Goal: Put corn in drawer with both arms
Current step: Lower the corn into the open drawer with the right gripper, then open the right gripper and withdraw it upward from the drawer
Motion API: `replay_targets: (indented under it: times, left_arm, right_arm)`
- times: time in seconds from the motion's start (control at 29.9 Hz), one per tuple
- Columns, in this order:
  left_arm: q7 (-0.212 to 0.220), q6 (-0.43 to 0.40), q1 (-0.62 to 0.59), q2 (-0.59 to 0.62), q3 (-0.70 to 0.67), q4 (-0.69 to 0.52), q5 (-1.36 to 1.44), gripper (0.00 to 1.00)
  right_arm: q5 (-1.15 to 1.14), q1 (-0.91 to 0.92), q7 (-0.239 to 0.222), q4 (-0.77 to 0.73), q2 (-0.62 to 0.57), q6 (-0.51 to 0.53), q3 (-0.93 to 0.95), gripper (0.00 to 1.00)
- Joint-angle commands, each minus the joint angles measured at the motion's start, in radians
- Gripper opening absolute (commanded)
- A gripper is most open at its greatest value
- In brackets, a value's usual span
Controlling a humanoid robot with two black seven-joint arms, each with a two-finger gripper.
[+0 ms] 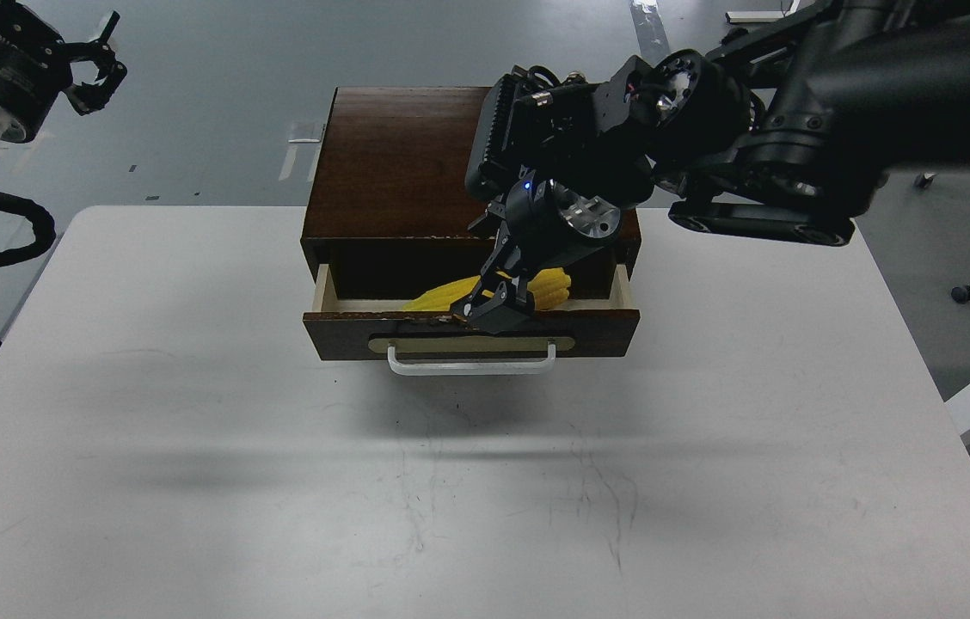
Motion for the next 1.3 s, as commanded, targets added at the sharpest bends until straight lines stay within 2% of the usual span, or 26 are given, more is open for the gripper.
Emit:
replay_targets:
  times: [0.0,0.2,0.4,0.7,0.77,0.84,0.97,1.1,1.14,1.2,1.27]
  left_arm:
    - [0.001,0.0,-0.001,0.003,-0.002,0.0,0.0,0.98]
    - [0.0,0.0,-0.002,0.005,-0.002,0.0,-0.002,0.98]
    - [-0.002,0.0,-0.007,-0.003,-0.002,0.003,-0.002,0.98]
    - [-0.005,0.0,-0.007,-0.011,-0.003,0.003,-0.002,0.98]
    - [-0.003,0.0,-0.008,-0.011,-0.003,0.003,-0.002,0.98]
    - [-0.002,0.0,-0.01,-0.011,-0.003,0.002,-0.002,0.98]
    - [-0.002,0.0,-0.012,-0.018,-0.005,0.003,-0.003,0.98]
    - [-0.002,0.0,-0.01,-0.034,-0.008,0.003,-0.006,0.98]
    - [-0.002,0.0,-0.01,-0.034,-0.008,0.003,-0.006,0.98]
    - [-0.002,0.0,-0.008,-0.035,-0.011,0.003,-0.006,0.98]
    - [-0.002,0.0,-0.007,-0.035,-0.015,0.003,-0.011,0.98]
  right_arm:
    - [0.04,-0.02,0.0,-0.037,-0.008,0.006,0.13,1.0]
    - [0.244,-0.071,0.0,-0.108,-0.135,0.011,0.286,1.0]
    - [0.371,-0.173,0.0,-0.293,-0.221,0.011,0.338,1.0]
    - [0.483,-0.465,0.0,-0.411,-0.371,0.029,0.755,1.0]
    - [0.525,-0.521,0.0,-0.427,-0.403,0.06,0.838,1.0]
    - [0.632,-0.586,0.0,-0.451,-0.434,0.144,0.933,1.0]
    - [0.819,-0.661,0.0,-0.502,-0.452,0.235,1.031,1.0]
    - [1.11,-0.757,0.0,-0.588,-0.465,0.34,1.126,1.0]
    - [1.111,-0.758,0.0,-0.588,-0.465,0.341,1.126,1.0]
    - [1.283,-0.82,0.0,-0.632,-0.471,0.403,1.181,1.0]
    - [1.373,-0.868,0.0,-0.649,-0.469,0.411,1.236,1.0]
